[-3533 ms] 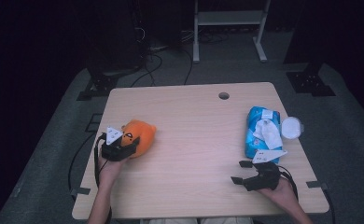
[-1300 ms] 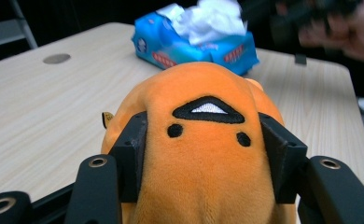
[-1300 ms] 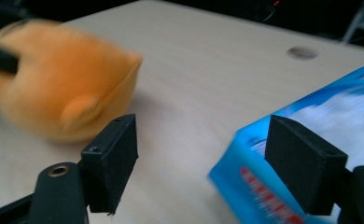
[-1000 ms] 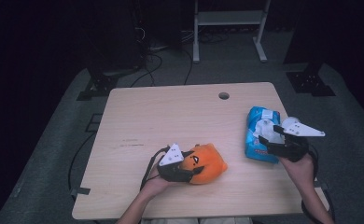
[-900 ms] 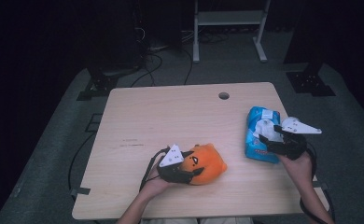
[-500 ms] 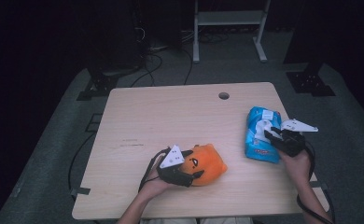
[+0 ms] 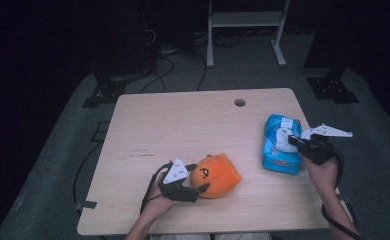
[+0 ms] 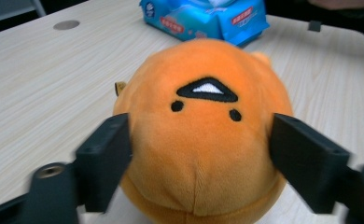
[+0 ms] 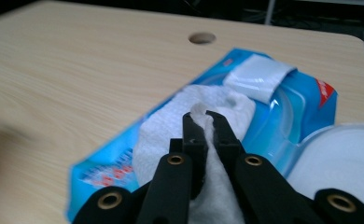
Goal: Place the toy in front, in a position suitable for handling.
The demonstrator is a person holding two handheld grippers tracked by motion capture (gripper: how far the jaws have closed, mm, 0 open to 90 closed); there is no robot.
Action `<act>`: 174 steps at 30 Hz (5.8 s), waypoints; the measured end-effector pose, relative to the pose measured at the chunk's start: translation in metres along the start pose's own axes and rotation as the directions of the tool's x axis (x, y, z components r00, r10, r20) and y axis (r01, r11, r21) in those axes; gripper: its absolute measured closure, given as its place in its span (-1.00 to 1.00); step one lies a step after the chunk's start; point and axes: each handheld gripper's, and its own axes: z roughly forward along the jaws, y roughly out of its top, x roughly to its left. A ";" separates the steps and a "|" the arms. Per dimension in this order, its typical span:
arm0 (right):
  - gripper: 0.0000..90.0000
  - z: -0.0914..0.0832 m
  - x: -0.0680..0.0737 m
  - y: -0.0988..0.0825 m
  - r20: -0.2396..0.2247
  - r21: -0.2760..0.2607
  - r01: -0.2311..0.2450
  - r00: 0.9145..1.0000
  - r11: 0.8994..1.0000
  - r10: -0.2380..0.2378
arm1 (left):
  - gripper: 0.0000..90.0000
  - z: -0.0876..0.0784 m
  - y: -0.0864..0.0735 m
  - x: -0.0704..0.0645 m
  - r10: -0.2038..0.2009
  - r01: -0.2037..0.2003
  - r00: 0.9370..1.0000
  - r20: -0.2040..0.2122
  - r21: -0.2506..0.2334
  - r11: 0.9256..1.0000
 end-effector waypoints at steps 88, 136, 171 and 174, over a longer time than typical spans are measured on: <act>0.80 0.010 0.173 -0.039 -0.277 -0.012 0.386 0.885 0.923 -0.374 | -0.33 0.001 -0.012 0.017 0.013 -0.020 0.997 0.078 0.096 0.995; 0.80 0.018 0.188 -0.036 -0.376 -0.054 0.314 0.873 0.948 -0.310 | -0.35 0.008 -0.008 0.025 -0.121 0.120 0.990 0.071 0.015 0.993; 0.80 0.028 0.167 -0.032 -0.323 -0.043 0.197 0.925 0.979 -0.201 | -0.37 0.020 -0.006 0.010 -0.116 0.116 0.993 0.005 0.001 0.993; 0.80 0.026 0.182 -0.029 -0.350 -0.076 0.240 0.902 0.968 -0.252 | -0.26 0.018 -0.005 0.008 -0.073 0.073 0.997 -0.008 -0.007 0.997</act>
